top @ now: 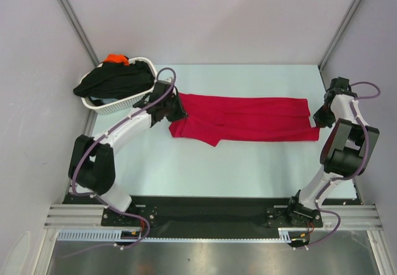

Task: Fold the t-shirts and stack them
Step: Fold the tshirt

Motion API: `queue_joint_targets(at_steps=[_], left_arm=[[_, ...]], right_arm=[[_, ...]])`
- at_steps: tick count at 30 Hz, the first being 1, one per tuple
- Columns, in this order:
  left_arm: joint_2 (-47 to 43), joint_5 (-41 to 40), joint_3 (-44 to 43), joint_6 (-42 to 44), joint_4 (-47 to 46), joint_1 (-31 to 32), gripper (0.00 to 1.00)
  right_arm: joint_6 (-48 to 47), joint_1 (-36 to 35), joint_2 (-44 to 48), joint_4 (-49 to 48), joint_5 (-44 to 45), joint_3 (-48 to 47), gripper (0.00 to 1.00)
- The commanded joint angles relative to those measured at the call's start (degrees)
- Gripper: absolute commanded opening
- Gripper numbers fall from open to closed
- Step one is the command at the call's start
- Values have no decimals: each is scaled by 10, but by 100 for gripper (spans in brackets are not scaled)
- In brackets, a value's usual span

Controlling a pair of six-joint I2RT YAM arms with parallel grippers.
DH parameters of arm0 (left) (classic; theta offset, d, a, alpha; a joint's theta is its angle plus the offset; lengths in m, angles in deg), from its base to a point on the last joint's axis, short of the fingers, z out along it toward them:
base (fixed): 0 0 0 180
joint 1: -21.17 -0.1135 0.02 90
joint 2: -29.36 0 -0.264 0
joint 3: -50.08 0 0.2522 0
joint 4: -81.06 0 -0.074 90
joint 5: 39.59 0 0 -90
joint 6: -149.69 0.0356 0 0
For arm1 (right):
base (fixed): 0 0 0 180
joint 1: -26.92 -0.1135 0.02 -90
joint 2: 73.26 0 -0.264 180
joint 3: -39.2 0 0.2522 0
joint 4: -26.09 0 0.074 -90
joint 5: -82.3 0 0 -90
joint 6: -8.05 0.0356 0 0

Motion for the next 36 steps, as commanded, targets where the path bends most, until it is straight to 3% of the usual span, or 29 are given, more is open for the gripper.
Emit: queue_joint_targets(at_steps=[1,17,34,36], left_arm=[[32,15,-57,16,-9,-24,1],[172,36,-207,27,26,-63,0],[218,23,-237,24,60,-83,0],[223,34,-241,25,61,-83,0]], right_arm=[[-20,-3,-26,8,-6,-62,0],[-20,-8,-142,50,-21,-186,0],[-16,-12,-206,68,-38,-252,0],[-16,-12,-215,72,-36,-262,4]])
